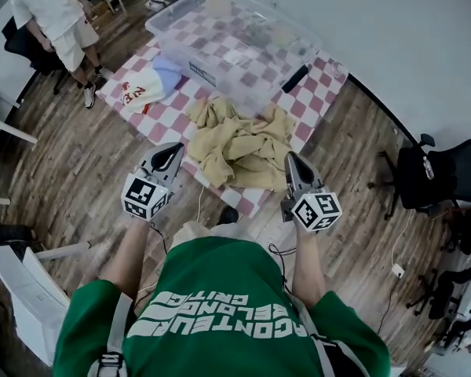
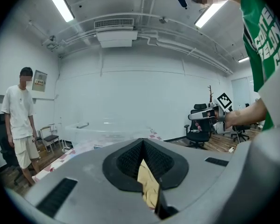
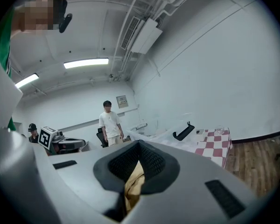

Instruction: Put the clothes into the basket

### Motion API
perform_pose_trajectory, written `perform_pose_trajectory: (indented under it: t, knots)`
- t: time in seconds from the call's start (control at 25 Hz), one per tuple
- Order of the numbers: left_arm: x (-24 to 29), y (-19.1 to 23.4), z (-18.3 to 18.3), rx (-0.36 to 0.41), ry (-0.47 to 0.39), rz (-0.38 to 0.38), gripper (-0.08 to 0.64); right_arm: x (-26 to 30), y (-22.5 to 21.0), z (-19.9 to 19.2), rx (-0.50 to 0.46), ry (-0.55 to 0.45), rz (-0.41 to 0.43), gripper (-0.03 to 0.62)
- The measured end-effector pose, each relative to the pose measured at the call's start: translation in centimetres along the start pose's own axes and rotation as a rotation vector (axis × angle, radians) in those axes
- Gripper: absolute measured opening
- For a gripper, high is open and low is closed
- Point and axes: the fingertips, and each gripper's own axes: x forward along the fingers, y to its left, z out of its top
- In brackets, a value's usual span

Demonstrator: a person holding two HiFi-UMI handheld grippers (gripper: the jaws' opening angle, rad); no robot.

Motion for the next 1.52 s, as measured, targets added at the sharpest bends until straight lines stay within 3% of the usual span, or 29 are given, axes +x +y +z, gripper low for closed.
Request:
perform_pose_trajectory:
  t: [0.88, 1.2, 1.32, 1.4, 1.52]
  knots:
    - [6.6, 0.8, -1.8, -0.055, 0.037, -0.061, 0.003, 4.0, -4.5, -2.5, 0.042, 0.087, -0.036, 0.002]
    - [9.5, 1.8, -7.2, -0.104, 0.132, -0.075, 0.003, 5.3, -7.3, -7.7, -0.013, 0.235, -0.086, 0.002]
    - [10.7, 1.8, -9.4, -0.143, 0.164, -0.116, 0.003, 5.6, -8.4, -9.7, -0.043, 0.287, -0.093, 0.002]
    - [11.8, 1.5, -10.9, -0.18, 0.197, -0.167, 0.088, 5.9, -8.9, -11.0, -0.051, 0.319, -0.08, 0.003]
    - [13.5, 0.9, -13.1, -0.204, 0.248, -0.236, 0.231, 6.5, -9.6, -13.2, -0.036, 0.383, -0.039, 0.192]
